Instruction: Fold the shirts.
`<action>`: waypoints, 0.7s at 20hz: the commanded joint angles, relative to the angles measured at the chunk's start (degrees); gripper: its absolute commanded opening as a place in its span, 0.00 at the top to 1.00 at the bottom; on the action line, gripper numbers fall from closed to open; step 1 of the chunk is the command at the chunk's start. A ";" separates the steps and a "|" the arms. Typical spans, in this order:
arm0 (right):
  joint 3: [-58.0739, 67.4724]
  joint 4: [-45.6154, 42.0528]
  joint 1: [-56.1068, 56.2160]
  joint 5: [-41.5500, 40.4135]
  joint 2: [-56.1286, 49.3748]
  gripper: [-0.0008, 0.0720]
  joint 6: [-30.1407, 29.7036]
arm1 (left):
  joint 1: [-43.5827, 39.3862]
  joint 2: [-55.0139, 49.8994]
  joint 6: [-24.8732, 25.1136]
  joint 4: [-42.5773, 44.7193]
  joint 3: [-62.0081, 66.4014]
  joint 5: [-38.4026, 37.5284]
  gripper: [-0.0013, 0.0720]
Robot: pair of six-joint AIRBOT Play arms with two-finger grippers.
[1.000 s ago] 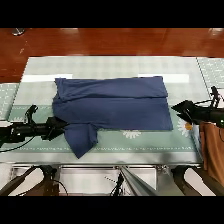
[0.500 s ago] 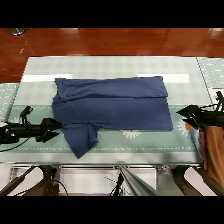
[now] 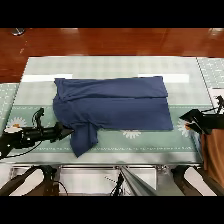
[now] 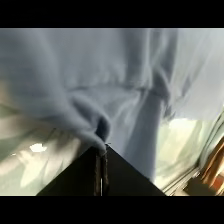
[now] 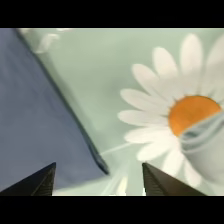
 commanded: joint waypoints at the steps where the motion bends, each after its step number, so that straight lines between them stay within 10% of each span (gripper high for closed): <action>1: -1.46 -5.35 -0.02 3.21 -0.02 0.14 3.48 | -0.68 0.04 2.84 -2.32 -0.33 -1.01 0.96; 14: -1.42 14.12 11.34 -3.82 -11.93 0.15 -3.82 | -0.70 0.04 2.80 -2.29 -0.33 -1.14 0.96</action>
